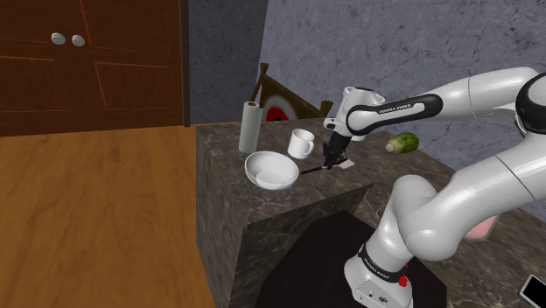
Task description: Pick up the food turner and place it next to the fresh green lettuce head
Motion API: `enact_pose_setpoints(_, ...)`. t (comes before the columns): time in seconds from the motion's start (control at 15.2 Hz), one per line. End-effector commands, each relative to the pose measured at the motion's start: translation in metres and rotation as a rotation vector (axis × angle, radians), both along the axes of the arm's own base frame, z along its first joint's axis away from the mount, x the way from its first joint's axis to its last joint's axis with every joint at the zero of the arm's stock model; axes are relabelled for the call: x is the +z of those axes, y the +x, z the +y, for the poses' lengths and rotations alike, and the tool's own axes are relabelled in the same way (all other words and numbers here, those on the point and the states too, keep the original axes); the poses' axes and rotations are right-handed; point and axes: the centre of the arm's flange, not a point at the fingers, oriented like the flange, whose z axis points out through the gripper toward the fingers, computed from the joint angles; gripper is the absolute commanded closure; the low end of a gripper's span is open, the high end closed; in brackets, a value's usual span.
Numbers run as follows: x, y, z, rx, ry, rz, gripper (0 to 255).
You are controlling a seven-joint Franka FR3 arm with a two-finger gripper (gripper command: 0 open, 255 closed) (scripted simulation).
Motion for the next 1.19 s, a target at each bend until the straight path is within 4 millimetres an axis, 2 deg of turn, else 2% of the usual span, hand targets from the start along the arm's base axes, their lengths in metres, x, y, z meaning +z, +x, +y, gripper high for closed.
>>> enact_pose_setpoints(0.0, 0.000, 0.000, 0.000, 0.000, 0.000, 0.000, 255)
enact_pose_setpoints(0.4, 0.000, 0.000, 0.000, 0.000, 0.000, 0.000, 255)
enact_pose_setpoints(1.12, 0.058, 0.000, 0.000, 0.000, 0.000, 0.000, 255)
